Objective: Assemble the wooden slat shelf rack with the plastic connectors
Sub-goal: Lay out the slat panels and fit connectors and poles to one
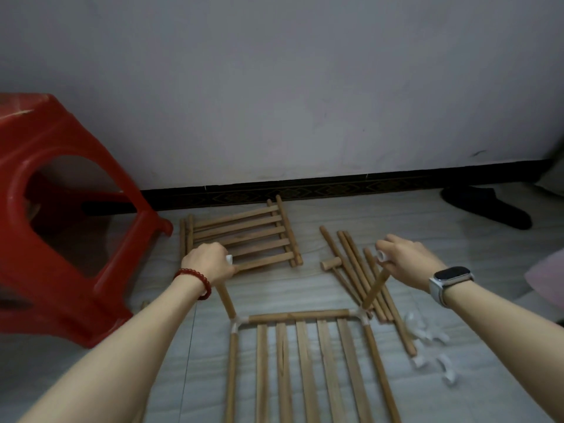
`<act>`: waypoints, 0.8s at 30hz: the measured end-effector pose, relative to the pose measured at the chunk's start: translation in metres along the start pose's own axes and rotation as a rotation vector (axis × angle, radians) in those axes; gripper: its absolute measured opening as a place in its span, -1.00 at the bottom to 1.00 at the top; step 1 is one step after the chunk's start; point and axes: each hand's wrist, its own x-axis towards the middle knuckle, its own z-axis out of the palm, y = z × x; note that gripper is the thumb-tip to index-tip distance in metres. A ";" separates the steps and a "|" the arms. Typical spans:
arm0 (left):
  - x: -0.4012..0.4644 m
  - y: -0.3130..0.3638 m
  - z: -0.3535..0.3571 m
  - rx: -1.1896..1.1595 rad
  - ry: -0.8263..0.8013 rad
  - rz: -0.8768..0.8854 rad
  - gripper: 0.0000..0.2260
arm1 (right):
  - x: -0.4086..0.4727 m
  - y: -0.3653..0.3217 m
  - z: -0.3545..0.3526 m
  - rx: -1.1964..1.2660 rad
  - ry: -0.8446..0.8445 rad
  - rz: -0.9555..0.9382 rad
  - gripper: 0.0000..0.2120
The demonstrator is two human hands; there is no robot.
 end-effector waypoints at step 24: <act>-0.003 0.001 0.036 -0.033 0.364 0.037 -0.78 | 0.017 -0.019 0.029 -0.077 0.269 0.264 -0.88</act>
